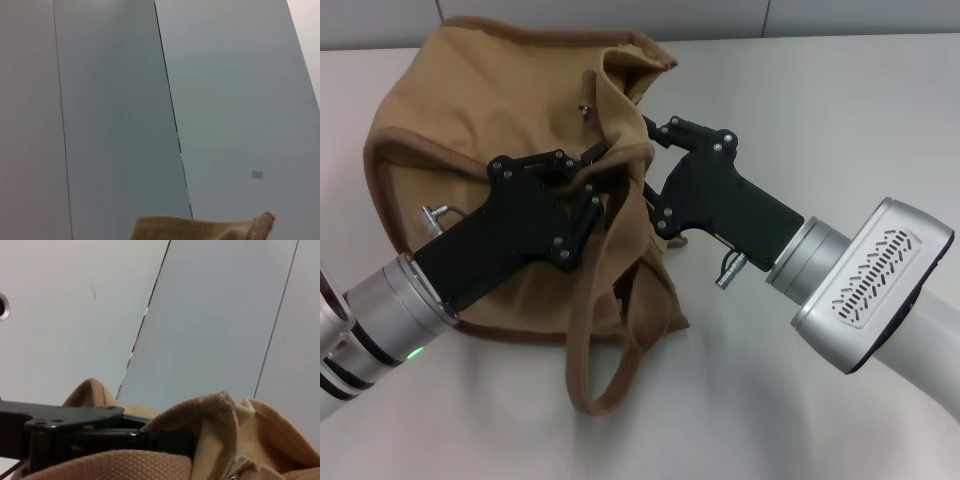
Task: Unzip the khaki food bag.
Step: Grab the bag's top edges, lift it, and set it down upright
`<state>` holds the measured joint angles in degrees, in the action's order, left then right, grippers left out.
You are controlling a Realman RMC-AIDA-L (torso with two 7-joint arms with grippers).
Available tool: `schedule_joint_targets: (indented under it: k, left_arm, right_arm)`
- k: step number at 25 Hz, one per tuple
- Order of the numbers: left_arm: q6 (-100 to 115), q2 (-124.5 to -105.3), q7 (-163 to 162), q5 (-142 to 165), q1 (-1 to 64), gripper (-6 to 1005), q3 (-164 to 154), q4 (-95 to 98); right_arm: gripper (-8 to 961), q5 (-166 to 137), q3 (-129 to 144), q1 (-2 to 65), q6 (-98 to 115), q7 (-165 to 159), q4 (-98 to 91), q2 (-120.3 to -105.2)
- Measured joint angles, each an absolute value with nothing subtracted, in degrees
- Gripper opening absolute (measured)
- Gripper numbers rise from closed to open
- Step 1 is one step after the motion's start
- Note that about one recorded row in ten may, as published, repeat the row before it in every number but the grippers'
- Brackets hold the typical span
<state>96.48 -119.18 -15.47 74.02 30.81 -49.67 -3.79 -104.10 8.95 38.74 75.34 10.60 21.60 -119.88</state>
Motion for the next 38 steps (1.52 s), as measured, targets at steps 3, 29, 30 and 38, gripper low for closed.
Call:
schedule_joint_targets:
  k: [3,29,30,38]
  left_arm:
    - [96.48,-119.18,-15.47,74.03,30.85,94,-49.67,-3.78]
    - [101.08,-119.17,-21.38,74.02,24.51,94,-21.07,-12.47]
    - [100.88,-119.17,-22.11,73.9,24.11,94,-20.33,-12.2]
    - [99.67,-119.1,-22.56,73.86,23.15,94,-19.79,-11.06]
  right_arm:
    - [492,-104.1,8.94,38.7,75.24,10.62,21.55,-119.88]
    - [15,-106.13,9.08,32.64,72.97,10.02,18.98,-119.88]
    - [17,-106.13,9.08,32.64,72.97,10.02,18.98,-119.88]
    - [33,-106.89,9.66,33.08,72.94,9.92,19.15,-119.88]
